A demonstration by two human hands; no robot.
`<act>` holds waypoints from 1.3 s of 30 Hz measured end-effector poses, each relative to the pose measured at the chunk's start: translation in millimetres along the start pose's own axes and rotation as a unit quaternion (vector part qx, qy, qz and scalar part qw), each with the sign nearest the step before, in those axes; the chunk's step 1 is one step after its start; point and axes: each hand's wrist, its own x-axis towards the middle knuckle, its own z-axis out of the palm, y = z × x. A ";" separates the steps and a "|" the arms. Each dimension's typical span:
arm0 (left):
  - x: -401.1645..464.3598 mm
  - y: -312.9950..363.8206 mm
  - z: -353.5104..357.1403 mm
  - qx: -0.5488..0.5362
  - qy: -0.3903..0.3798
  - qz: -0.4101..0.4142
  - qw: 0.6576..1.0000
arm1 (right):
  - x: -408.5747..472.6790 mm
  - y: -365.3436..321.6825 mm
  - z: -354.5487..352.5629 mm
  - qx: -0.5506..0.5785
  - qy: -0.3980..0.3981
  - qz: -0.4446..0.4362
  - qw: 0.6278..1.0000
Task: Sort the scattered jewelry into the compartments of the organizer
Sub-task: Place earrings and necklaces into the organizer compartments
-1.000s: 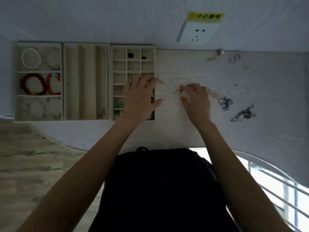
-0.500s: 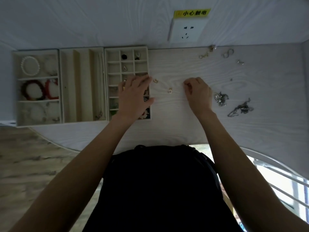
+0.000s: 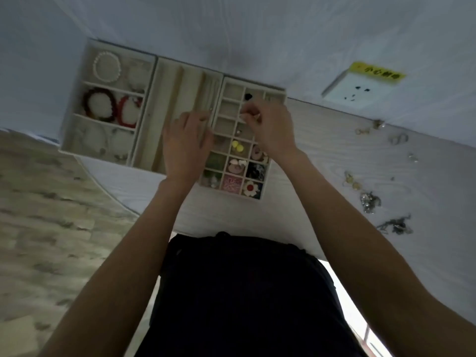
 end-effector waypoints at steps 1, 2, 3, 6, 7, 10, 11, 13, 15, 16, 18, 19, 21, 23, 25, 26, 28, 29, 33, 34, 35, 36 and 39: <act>1.2 -6.7 -3.0 -0.025 -0.006 -0.033 0.999 | 11.6 -6.4 8.9 -0.011 -0.015 -0.009 1.000; 2.8 -9.2 -3.6 -0.047 -0.014 -0.055 0.997 | 20.0 -10.0 14.4 -0.023 -0.027 -0.012 0.999; 5.3 -10.8 -3.6 -0.059 -0.020 -0.063 0.996 | 26.6 -13.0 19.1 -0.039 -0.039 -0.012 0.998; 15.5 -11.0 -5.5 -0.055 -0.018 -0.039 0.998 | 36.8 -18.0 29.3 -0.086 -0.062 -0.009 0.994; 19.2 -9.4 -5.7 -0.052 -0.019 -0.029 0.998 | 38.0 -17.1 30.2 -0.100 -0.061 -0.007 0.993; 28.9 -9.2 -1.6 -0.028 -0.045 0.007 0.999 | 42.0 -13.6 32.4 -0.167 -0.065 -0.007 0.984; 31.4 -10.2 1.1 -0.008 -0.053 0.025 0.998 | 43.1 -12.9 33.3 -0.194 -0.069 -0.012 0.979; 35.0 -13.5 5.3 0.028 -0.060 0.061 0.996 | 44.2 -13.1 34.8 -0.238 -0.074 -0.019 0.968; 37.4 -15.6 6.9 0.039 -0.060 0.079 0.994 | 43.7 -13.1 35.9 -0.269 -0.072 -0.024 0.960; 38.2 -15.8 6.7 0.042 -0.063 0.083 0.994 | 42.9 -12.8 35.8 -0.278 -0.069 -0.027 0.958; 39.0 -14.9 6.1 0.054 -0.079 0.089 0.991 | 39.6 -13.2 31.8 -0.277 -0.058 -0.036 0.959; 39.9 -14.3 5.2 0.063 -0.088 0.091 0.990 | 38.0 -13.2 27.9 -0.263 -0.043 -0.039 0.963; 42.7 -12.3 3.2 0.086 -0.101 0.093 0.987 | 33.5 -12.9 17.7 -0.213 0.003 -0.034 0.976; 46.4 -9.1 1.5 0.116 -0.111 0.094 0.982 | 28.8 -11.2 9.7 -0.181 0.046 -0.026 0.982; 50.1 -4.6 1.0 0.146 -0.128 0.096 0.976 | 25.8 -9.1 8.4 -0.184 0.056 -0.020 0.981; 51.7 -2.7 1.7 0.159 -0.138 0.099 0.973 | 24.9 -9.1 9.9 -0.186 0.051 -0.018 0.981; 54.1 -0.2 3.2 0.174 -0.150 0.112 0.967 | 24.2 -10.7 13.9 -0.186 0.030 -0.012 0.982; 54.8 -0.5 4.0 0.179 -0.154 0.116 0.965 | 24.6 -11.7 16.1 -0.187 0.019 -0.011 0.982; 50.7 -1.1 5.9 0.214 -0.153 0.128 0.956 | 30.8 -14.4 22.3 -0.215 -0.018 -0.012 0.976; 48.8 0.2 6.3 0.225 -0.152 0.131 0.954 | 33.3 -14.0 23.7 -0.226 -0.026 -0.011 0.974; 47.0 1.7 6.4 0.236 -0.150 0.132 0.951 | 35.4 -13.2 25.4 -0.237 -0.034 -0.010 0.971; 45.7 2.6 7.0 0.243 -0.149 0.132 0.949 | 37.6 -12.4 27.4 -0.245 -0.040 -0.011 0.969; 45.0 2.3 8.4 0.253 -0.139 0.131 0.948 | 43.7 -10.5 33.2 -0.270 -0.045 -0.022 0.962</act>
